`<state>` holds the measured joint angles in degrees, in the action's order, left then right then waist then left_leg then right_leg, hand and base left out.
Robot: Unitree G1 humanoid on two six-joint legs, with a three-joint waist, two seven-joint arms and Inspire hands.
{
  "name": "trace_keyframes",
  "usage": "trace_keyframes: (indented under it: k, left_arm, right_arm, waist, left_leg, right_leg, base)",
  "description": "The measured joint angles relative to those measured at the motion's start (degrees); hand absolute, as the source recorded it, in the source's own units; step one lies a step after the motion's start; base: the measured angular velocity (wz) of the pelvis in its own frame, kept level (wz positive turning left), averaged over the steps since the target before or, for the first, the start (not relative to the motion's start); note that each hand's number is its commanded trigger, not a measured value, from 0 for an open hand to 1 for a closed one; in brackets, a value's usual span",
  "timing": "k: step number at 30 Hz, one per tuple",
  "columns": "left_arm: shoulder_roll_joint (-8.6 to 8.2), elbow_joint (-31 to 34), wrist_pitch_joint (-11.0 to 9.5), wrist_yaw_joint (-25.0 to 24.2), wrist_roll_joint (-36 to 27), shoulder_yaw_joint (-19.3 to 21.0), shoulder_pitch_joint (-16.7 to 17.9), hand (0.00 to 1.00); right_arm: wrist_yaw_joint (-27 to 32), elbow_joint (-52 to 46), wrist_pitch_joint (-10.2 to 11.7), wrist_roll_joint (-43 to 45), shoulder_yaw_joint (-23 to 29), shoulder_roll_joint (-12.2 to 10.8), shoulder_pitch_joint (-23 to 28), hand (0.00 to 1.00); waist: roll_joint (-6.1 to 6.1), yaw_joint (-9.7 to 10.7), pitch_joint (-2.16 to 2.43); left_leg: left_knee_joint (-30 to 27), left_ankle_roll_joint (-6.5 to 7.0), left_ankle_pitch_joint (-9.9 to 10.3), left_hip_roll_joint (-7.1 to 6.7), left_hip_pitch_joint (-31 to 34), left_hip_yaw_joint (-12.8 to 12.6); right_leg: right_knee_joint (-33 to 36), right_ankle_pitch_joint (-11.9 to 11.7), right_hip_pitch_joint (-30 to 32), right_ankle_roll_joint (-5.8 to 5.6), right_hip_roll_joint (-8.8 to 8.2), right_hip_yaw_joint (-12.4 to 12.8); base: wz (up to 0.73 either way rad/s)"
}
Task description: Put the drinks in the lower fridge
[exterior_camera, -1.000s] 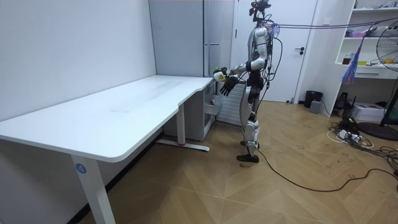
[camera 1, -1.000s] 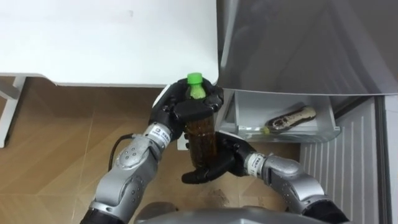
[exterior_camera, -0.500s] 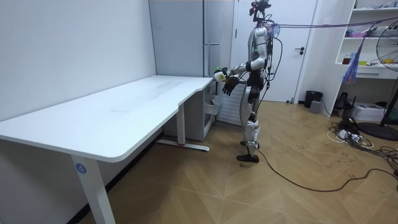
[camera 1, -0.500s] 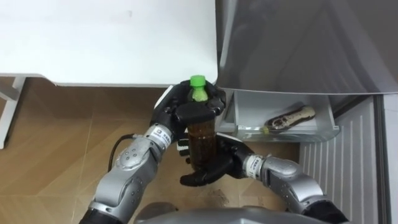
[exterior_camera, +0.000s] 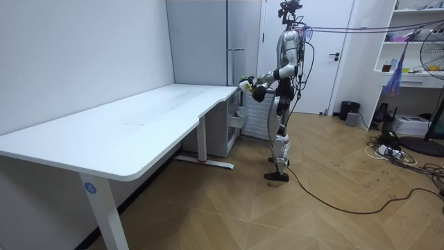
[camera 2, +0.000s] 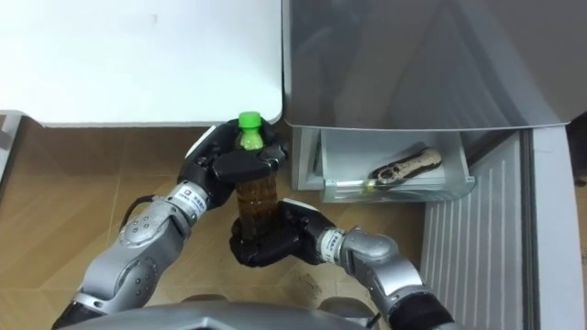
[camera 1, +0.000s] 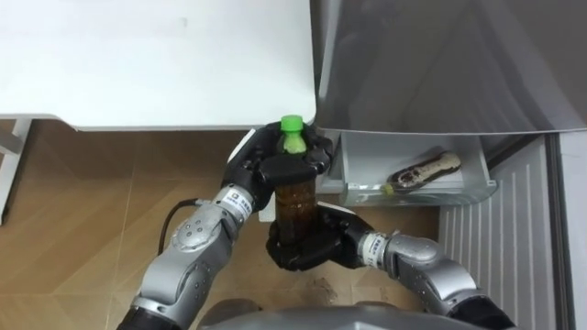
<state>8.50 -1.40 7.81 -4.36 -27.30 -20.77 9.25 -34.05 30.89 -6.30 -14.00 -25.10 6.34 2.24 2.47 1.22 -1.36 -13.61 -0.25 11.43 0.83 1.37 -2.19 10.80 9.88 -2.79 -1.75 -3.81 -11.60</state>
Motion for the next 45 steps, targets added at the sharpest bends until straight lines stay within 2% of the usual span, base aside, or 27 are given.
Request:
trace_keyframes:
  k: [8, 9, 10, 11, 12, 45]
  left_arm:
    - [0.14, 0.0, -0.7, -0.2, 0.0, -0.2, 0.0, 1.00]
    - [0.14, 0.0, -0.8, -0.2, 0.0, -0.2, 0.0, 0.82]
    - [0.14, 0.0, -0.8, -0.2, 0.0, -0.2, 0.0, 0.69]
    - [0.14, 0.0, -0.8, -0.2, 0.0, -0.2, 0.0, 0.49]
    - [0.14, 0.0, -0.8, -0.2, 0.0, -0.2, 0.0, 0.00]
    - [0.15, 0.0, -2.6, -0.5, -0.1, -0.5, 0.0, 0.00]
  right_arm:
    - [0.0, 0.0, 0.0, -0.2, 0.0, 0.0, 0.0, 1.00]
    - [0.0, 0.0, 0.0, -0.2, 0.0, 0.0, 0.0, 1.00]
    - [0.1, 0.0, 0.0, -0.2, 0.0, 0.0, 0.0, 1.00]
    - [0.1, 0.0, 0.0, -0.3, 0.0, 0.0, 0.0, 1.00]
    - [0.1, 0.0, 0.0, -0.3, 0.0, 0.0, 0.0, 1.00]
    - [0.9, 0.2, 0.0, -1.8, 0.0, 0.6, 0.0, 1.00]
  waist:
    - [0.01, 0.0, 0.01]
    - [0.01, 0.0, 0.01]
    - [0.02, 0.0, 0.01]
    - [0.02, 0.0, 0.02]
    - [0.02, 0.0, 0.02]
    - [0.06, -0.1, 0.05]
  left_leg:
    - [0.0, 0.00, 0.0, 0.00, 0.0, 0.0]
    - [0.0, 0.00, 0.0, 0.00, 0.0, 0.0]
    - [0.0, 0.00, 0.0, 0.00, 0.0, 0.0]
    - [0.0, 0.00, 0.0, 0.00, 0.0, 0.0]
    - [0.0, 0.00, 0.0, -0.01, 0.0, 0.0]
    - [-0.1, 0.00, 0.0, 0.00, -0.1, -0.1]
  right_leg:
    - [0.0, 0.0, 0.0, 0.00, 0.00, 0.1]
    - [0.0, 0.0, 0.0, 0.00, 0.00, 0.1]
    - [0.0, 0.0, 0.0, 0.00, 0.00, 0.2]
    - [0.0, 0.0, 0.0, 0.00, 0.00, 0.2]
    - [0.0, 0.0, 0.0, 0.00, 0.00, 0.2]
    - [0.1, 0.0, 0.0, 0.00, 0.03, 0.2]
  base:
    - [0.00]
    - [0.00]
    - [0.00]
    - [0.00]
    - [0.00]
    - [0.00]
